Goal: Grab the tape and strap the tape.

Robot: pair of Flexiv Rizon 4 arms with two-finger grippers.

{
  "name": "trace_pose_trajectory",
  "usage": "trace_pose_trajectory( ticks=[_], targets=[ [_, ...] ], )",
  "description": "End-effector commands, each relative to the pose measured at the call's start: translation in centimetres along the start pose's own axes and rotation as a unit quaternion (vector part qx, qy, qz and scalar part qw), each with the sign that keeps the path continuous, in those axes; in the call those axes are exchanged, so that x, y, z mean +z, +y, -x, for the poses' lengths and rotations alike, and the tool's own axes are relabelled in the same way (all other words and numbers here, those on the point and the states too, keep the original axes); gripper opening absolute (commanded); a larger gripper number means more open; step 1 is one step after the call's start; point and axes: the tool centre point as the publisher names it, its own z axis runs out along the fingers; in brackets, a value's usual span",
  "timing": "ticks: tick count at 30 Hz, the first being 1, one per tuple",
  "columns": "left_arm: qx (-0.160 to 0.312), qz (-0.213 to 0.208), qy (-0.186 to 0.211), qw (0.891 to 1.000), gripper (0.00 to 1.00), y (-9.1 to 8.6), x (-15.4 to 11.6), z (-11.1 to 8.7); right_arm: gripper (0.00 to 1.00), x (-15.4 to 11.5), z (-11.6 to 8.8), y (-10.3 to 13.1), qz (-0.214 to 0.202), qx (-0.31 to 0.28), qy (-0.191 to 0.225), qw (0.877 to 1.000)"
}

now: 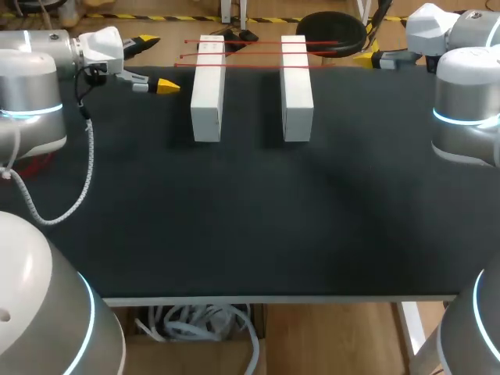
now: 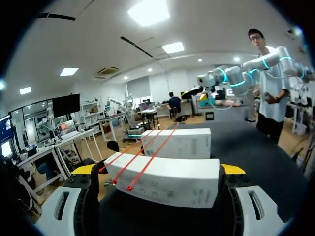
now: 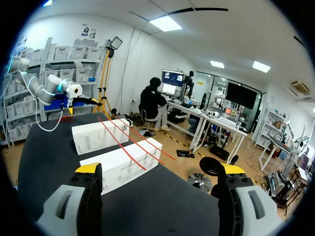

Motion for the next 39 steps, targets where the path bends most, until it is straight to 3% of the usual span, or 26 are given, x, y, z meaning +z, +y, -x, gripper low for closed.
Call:
trace_pose_trajectory(
  ticks=[1, 4, 9, 11, 12, 13, 15, 17, 39],
  targets=[
    [0.0, -0.006, 0.049, 0.999, 1.0, 0.9, 0.7, 1.4, 1.0, 0.0, 0.0, 0.0, 0.0, 0.0, 0.0, 1.0],
    [0.001, -0.003, 0.065, 0.998, 1.0, 1.2, 1.0, 1.7, 1.0, 0.0, 0.0, 0.0, 0.0, 0.0, 0.0, 1.0],
    [0.013, 0.001, 0.095, 0.995, 0.91, 1.6, 1.4, 2.2, 1.0, 0.0, 0.0, 0.0, 0.0, 0.0, 0.0, 1.0],
    [0.013, 0.003, 0.104, 0.995, 0.8, 1.8, 1.5, 2.4, 1.0, 0.0, 0.0, 0.0, 0.0, 0.0, 0.0, 1.0],
    [0.015, 0.004, 0.107, 0.994, 0.69, 1.9, 1.6, 2.5, 1.0, 0.0, 0.0, 0.0, 0.0, 0.0, 0.0, 1.0],
    [0.016, 0.003, 0.11, 0.994, 0.64, 1.9, 1.6, 2.5, 1.0, 0.0, 0.0, 0.0, 0.0, 0.0, 0.0, 1.0],
    [0.018, 0.001, 0.114, 0.993, 0.64, 2.0, 1.7, 2.6, 1.0, 0.0, 0.0, 0.0, 0.0, 0.0, 0.0, 1.0],
    [0.017, 0.003, 0.116, 0.993, 0.5, 2.3, 1.9, 2.7, 1.0, 0.0, 0.0, 0.0, 0.0, 0.0, 0.0, 1.0],
    [0.012, 0.003, 0.135, 0.991, 0.45, 3.9, 3.0, 3.9, 1.0, 0.0, 0.0, 0.0, 0.0, 0.0, 0.0, 1.0]
  ],
)
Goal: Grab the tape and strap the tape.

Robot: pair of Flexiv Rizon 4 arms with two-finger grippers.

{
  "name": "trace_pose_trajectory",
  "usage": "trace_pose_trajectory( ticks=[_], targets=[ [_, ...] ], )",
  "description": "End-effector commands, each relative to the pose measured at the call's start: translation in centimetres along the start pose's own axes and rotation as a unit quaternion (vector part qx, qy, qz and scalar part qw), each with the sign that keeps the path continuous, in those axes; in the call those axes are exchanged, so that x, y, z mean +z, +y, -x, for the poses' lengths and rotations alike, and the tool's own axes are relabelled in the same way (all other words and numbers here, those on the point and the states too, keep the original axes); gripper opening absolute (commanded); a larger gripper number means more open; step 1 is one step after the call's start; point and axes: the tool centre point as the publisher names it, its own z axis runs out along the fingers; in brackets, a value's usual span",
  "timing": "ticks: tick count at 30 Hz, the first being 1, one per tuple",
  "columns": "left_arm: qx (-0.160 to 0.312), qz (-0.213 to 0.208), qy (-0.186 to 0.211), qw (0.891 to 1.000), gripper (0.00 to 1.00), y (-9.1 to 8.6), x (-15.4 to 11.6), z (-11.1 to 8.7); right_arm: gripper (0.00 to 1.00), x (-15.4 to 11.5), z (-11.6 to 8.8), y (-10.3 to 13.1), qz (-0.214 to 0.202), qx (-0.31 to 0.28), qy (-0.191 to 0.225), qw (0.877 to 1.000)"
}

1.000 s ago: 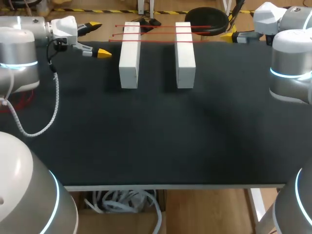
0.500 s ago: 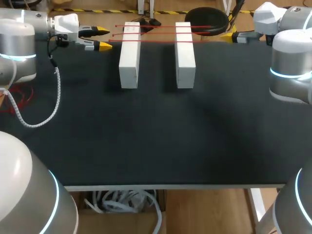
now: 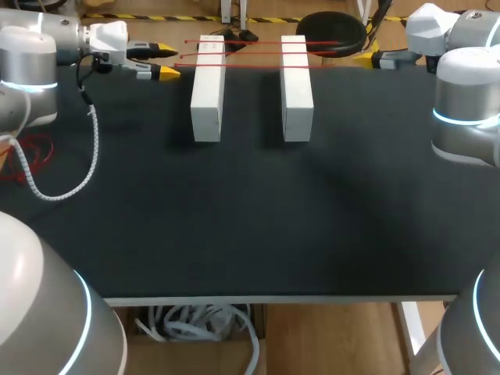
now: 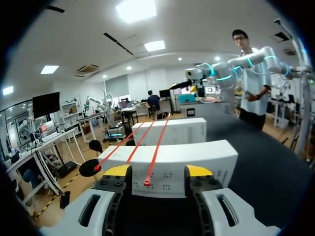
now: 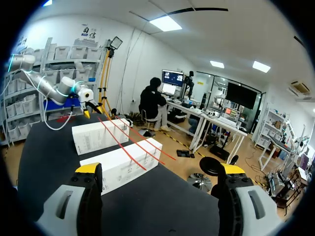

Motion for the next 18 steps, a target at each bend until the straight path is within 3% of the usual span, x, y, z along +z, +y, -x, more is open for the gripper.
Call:
trace_pose_trajectory(
  ticks=[1, 18],
  targets=[
    [-0.002, -0.003, 0.031, 1.0, 0.46, 0.6, 0.4, 0.7, 1.0, 0.0, 0.0, 0.0, 0.0, 0.0, 0.0, 1.0],
    [-0.008, -0.01, 0.036, 0.999, 0.4, 1.8, 0.8, 1.1, 1.0, 0.0, 0.0, 0.0, 0.0, 0.0, 0.0, 1.0]
  ],
)
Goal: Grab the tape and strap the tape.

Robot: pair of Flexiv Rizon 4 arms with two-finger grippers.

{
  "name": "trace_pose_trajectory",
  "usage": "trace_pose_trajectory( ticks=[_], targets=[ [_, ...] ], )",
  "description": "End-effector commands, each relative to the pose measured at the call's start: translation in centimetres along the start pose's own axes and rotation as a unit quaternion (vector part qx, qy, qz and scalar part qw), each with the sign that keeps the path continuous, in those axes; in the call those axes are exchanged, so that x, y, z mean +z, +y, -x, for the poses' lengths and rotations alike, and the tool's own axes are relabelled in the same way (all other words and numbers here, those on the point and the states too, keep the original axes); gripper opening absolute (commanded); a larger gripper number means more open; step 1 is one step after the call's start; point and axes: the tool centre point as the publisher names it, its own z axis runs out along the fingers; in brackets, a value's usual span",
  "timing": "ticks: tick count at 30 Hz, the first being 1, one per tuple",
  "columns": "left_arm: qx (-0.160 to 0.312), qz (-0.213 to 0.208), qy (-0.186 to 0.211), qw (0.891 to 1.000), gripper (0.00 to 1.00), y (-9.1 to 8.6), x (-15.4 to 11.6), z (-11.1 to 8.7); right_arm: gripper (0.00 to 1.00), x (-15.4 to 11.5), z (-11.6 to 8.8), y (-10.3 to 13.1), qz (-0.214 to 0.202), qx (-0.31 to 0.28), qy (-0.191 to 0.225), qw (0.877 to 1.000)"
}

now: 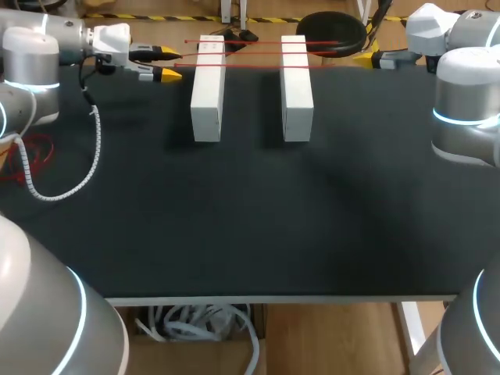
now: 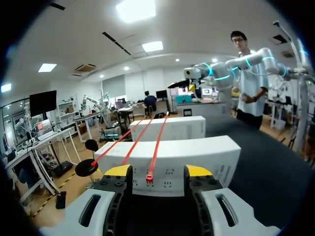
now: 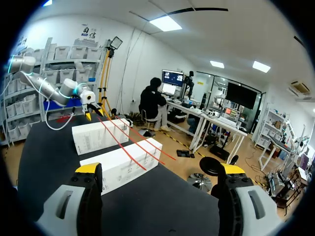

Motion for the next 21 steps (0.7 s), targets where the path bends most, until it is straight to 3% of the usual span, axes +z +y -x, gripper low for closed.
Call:
trace_pose_trajectory(
  ticks=[1, 21],
  targets=[
    [-0.002, -0.005, 0.019, 1.0, 0.4, 0.6, 0.12, 0.7, 1.0, 0.0, -0.01, 0.0, 0.0, 0.0, 0.0, 1.0],
    [-0.005, -0.012, 0.019, 1.0, 0.3, 0.93, 0.03, 0.9, 1.0, 0.0, -0.01, 0.0, 0.0, 0.0, 0.0, 1.0]
  ],
)
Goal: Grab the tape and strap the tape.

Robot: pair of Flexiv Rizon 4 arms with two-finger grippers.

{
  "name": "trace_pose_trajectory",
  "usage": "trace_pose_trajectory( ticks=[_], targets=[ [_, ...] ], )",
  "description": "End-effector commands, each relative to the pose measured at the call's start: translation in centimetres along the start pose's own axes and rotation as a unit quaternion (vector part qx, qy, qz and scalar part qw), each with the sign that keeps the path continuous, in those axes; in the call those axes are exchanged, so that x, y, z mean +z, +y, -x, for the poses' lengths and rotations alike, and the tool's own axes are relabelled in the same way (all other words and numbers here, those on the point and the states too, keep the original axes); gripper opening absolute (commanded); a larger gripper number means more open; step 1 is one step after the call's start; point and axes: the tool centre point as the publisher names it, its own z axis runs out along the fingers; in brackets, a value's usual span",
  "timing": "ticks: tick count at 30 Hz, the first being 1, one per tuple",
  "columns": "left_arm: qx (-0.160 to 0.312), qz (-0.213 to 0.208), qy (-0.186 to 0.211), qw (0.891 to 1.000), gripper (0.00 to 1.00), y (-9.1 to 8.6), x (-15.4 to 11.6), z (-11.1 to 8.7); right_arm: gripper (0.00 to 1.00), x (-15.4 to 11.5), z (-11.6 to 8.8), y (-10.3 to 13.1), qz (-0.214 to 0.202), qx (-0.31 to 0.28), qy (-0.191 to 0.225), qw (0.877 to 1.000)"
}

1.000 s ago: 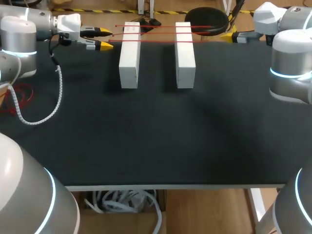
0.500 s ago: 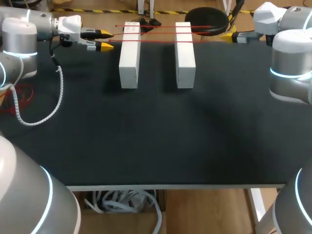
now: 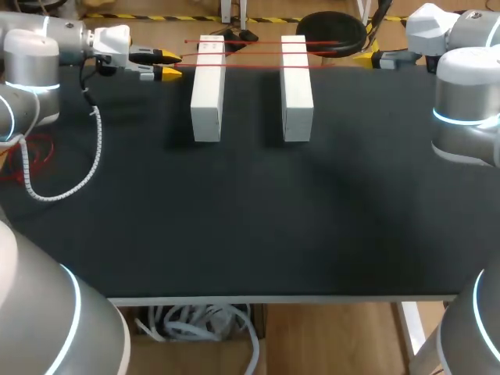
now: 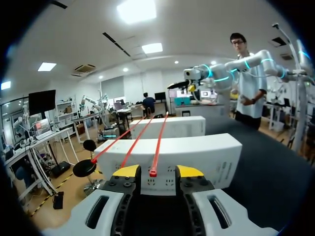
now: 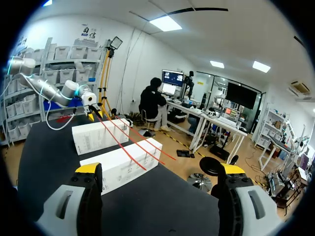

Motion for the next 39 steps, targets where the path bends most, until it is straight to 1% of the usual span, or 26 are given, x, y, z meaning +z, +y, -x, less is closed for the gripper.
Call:
trace_pose_trajectory(
  ticks=[1, 4, 9, 13, 22, 26, 30, 31, 39],
  targets=[
    [-0.001, -0.002, 0.01, 1.0, 0.29, 0.24, -0.1, 0.52, 1.0, 0.0, -0.01, 0.0, 0.0, 0.0, 0.0, 1.0],
    [-0.001, -0.001, 0.011, 1.0, 0.26, 0.26, -0.17, 0.47, 1.0, 0.0, -0.01, 0.0, 0.0, 0.0, 0.0, 1.0],
    [-0.002, -0.001, 0.01, 1.0, 0.26, 0.35, -0.33, 0.5, 1.0, 0.0, -0.01, 0.0, 0.0, 0.0, 0.0, 1.0],
    [-0.001, -0.001, 0.01, 1.0, 0.23, 0.28, -0.33, 0.58, 1.0, 0.0, -0.01, 0.0, 0.0, 0.0, 0.0, 1.0],
    [0.001, -0.002, 0.013, 1.0, 0.21, 0.1, -0.14, 0.6, 1.0, 0.0, -0.01, 0.0, 0.0, 0.0, 0.0, 1.0],
    [0.001, -0.001, 0.013, 1.0, 0.16, 0.07, -0.15, 0.62, 1.0, 0.0, -0.01, 0.0, 0.0, 0.0, 0.0, 1.0],
    [0.001, 0.0, 0.014, 1.0, 0.05, 0.07, -0.17, 0.64, 1.0, 0.0, -0.01, 0.0, 0.0, 0.0, 0.0, 1.0],
    [0.001, 0.0, 0.014, 1.0, 0.0, 0.08, -0.17, 0.65, 1.0, 0.0, -0.01, 0.0, 0.0, 0.0, 0.0, 1.0],
    [0.001, 0.0, 0.015, 1.0, 0.0, 0.02, -0.15, 0.65, 1.0, 0.0, -0.01, 0.0, 0.0, 0.0, 0.0, 1.0]
  ],
)
